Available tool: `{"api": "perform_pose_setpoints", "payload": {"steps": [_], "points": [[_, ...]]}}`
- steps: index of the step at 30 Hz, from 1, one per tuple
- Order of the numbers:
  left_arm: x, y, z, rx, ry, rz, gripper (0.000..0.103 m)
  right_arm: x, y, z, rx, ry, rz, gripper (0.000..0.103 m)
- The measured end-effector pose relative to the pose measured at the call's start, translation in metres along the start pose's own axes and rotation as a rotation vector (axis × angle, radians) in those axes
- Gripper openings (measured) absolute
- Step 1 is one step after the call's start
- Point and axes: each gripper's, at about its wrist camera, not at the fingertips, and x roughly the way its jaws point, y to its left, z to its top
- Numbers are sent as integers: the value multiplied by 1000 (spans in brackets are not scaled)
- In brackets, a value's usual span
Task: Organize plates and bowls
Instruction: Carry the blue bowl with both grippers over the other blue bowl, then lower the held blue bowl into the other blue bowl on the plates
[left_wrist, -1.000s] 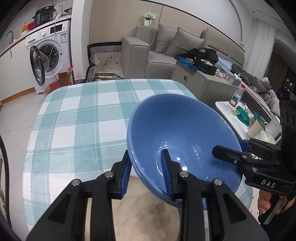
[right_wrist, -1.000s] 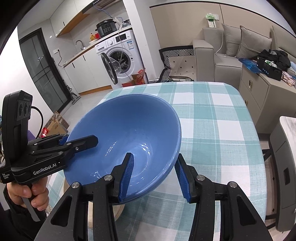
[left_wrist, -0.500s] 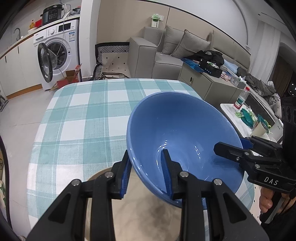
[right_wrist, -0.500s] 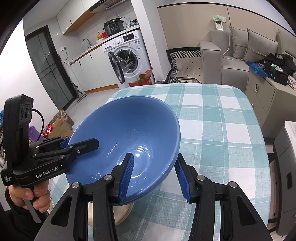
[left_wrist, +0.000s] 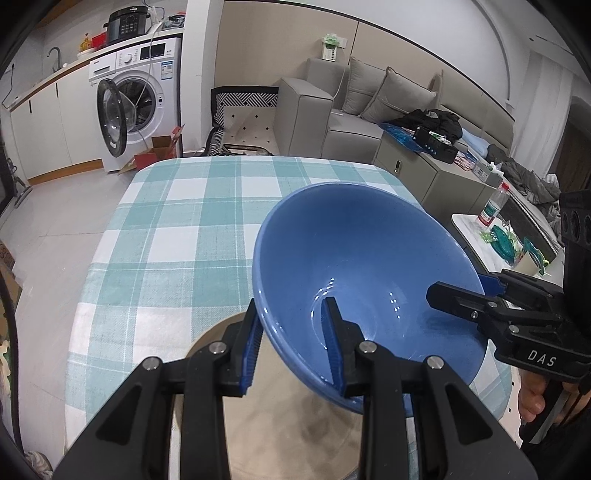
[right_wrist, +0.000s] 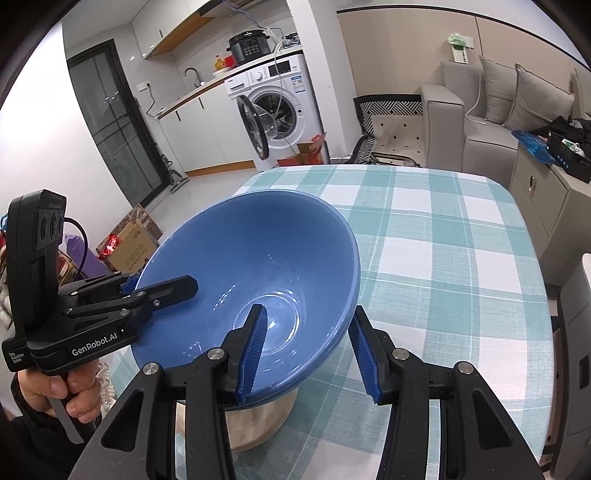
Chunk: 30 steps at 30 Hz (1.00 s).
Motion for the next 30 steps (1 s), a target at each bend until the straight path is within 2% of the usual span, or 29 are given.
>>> {"api": "perform_pose_setpoints", "payload": {"steps": [30], "points": [[-40,33,-54,-65,-32,78,30,7,56,-30,-85,28,66,47]]}}
